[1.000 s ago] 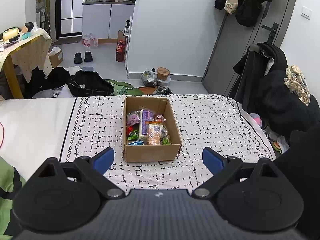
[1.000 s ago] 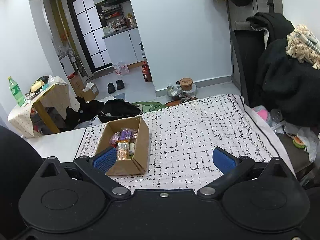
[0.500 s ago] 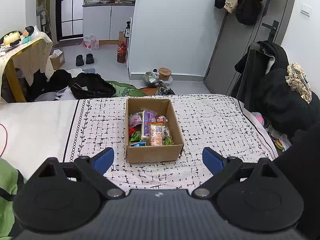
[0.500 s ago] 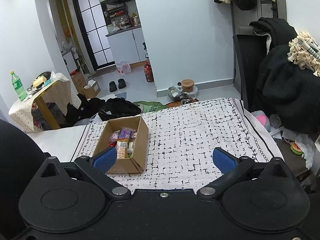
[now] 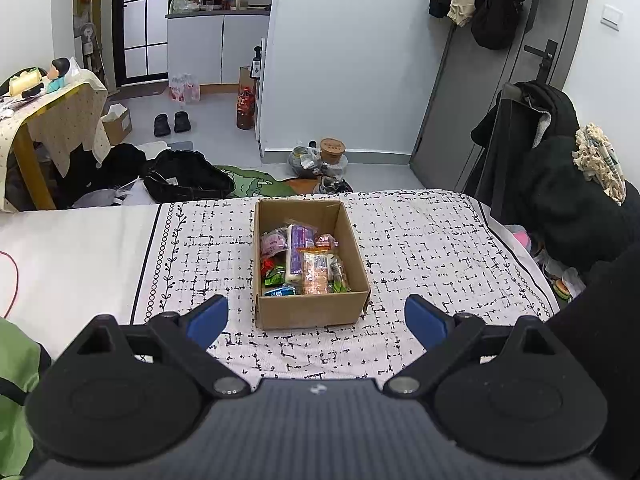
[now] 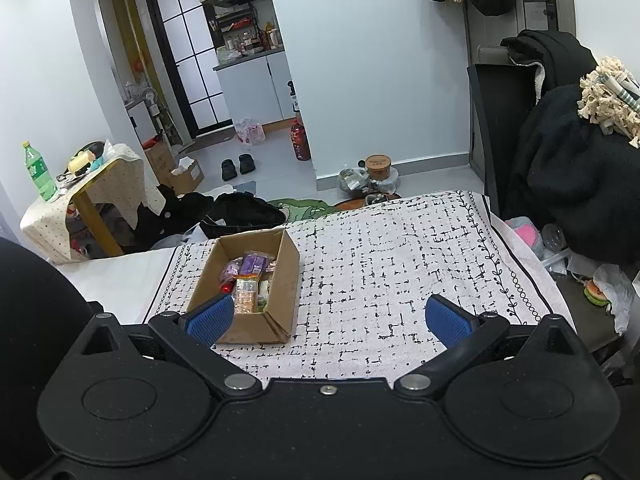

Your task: Organize snacks

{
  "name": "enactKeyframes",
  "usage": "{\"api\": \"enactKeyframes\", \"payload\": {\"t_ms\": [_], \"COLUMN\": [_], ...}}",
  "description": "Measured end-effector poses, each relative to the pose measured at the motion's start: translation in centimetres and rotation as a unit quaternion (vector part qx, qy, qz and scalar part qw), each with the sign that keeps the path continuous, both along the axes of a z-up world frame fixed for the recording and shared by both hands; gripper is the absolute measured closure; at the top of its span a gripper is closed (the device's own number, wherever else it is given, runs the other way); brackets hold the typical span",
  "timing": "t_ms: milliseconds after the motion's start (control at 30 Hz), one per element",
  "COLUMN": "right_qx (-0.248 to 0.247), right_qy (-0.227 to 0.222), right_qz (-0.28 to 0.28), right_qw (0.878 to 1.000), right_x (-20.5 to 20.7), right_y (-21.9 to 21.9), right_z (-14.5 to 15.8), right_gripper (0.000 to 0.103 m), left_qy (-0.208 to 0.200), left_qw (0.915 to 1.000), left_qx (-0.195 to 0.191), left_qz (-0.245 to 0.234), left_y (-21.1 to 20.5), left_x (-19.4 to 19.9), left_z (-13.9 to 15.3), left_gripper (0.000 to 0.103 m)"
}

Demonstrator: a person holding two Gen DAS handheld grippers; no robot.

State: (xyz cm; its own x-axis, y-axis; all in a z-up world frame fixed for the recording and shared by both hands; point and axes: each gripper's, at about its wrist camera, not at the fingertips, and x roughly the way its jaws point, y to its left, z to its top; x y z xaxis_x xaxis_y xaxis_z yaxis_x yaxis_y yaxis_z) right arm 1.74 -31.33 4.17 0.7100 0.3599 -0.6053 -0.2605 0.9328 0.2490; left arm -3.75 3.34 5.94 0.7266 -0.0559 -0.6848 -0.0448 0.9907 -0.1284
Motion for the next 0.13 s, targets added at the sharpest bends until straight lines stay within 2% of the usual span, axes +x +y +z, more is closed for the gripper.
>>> {"api": "enactKeyframes", "payload": {"t_ms": [133], "right_qx": [0.002], "right_qy": [0.001], "right_qz": [0.000], "right_qw": [1.000], "right_x": [-0.05], "right_y": [0.06], "right_z": [-0.06], "right_gripper": [0.000], "left_qy": [-0.001], "left_qw": [1.0000], "left_qx": [-0.001], "left_qz": [0.000], "left_y": [0.00], "left_x": [0.02], "left_z": [0.00], "left_gripper": [0.009]}}
